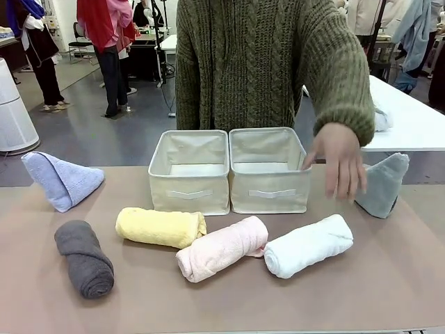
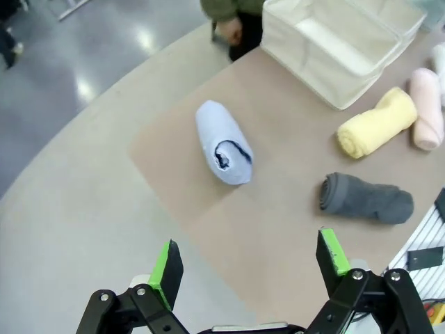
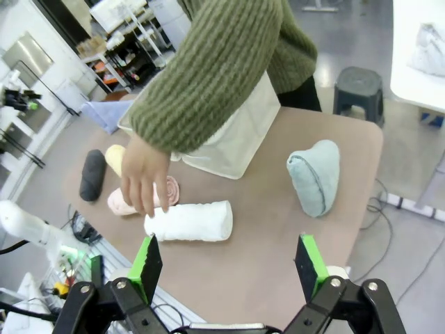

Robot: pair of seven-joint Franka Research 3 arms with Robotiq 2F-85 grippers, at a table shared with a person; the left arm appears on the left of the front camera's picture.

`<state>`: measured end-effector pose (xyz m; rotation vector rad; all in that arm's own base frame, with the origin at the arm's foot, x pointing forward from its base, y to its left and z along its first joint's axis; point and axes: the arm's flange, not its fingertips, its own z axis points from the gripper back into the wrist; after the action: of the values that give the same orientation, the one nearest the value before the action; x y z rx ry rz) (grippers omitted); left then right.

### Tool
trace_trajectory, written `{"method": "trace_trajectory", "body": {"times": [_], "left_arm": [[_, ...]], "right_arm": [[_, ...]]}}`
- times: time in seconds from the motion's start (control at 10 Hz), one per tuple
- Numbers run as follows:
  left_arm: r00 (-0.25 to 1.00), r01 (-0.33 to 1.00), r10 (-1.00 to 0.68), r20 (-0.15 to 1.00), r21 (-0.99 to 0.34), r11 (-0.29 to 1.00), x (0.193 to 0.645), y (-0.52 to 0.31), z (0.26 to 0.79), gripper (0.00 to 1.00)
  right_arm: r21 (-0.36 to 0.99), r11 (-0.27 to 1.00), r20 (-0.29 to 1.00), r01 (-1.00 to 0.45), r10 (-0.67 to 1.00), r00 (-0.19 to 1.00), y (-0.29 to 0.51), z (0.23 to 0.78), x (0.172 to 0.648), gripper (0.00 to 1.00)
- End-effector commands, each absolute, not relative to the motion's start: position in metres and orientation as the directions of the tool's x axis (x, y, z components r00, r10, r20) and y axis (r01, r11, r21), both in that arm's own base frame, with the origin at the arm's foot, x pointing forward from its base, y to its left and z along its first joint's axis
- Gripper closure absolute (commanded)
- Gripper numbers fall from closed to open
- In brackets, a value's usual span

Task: Sort the towels based on their folding style.
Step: Pick up one triangle-folded towel and place it in the left Fabric basket.

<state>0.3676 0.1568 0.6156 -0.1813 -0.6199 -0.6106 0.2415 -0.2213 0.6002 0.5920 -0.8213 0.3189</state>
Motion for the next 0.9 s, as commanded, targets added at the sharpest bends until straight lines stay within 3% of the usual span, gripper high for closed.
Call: {"method": "trace_trajectory", "body": {"times": [0.0, 0.2, 0.4, 0.5, 0.8], "left_arm": [[0.730, 0.558, -0.545, 0.413, 0.100, 0.824, 0.381, 0.114, 0.609, 0.00], [0.805, 0.484, -0.520, 0.284, 0.192, 0.854, 0.409, 0.065, 0.577, 0.00], [0.856, 0.397, -0.448, 0.258, 0.225, 0.890, 0.422, 0.046, 0.545, 0.00], [0.786, 0.498, -0.540, 0.301, 0.207, 0.842, 0.408, 0.057, 0.576, 0.00], [0.786, 0.498, -0.540, 0.301, 0.207, 0.842, 0.408, 0.057, 0.576, 0.00]], "right_arm": [[0.366, 0.793, 0.770, -0.487, 0.036, 0.637, -0.222, 0.599, 0.244, 0.00], [0.366, 0.793, 0.770, -0.487, 0.036, 0.637, -0.222, 0.599, 0.244, 0.00], [0.366, 0.793, 0.770, -0.487, 0.036, 0.637, -0.222, 0.599, 0.244, 0.00], [0.366, 0.793, 0.770, -0.487, 0.036, 0.637, -0.222, 0.599, 0.244, 0.00], [0.366, 0.793, 0.770, -0.487, 0.036, 0.637, -0.222, 0.599, 0.244, 0.00]]}}
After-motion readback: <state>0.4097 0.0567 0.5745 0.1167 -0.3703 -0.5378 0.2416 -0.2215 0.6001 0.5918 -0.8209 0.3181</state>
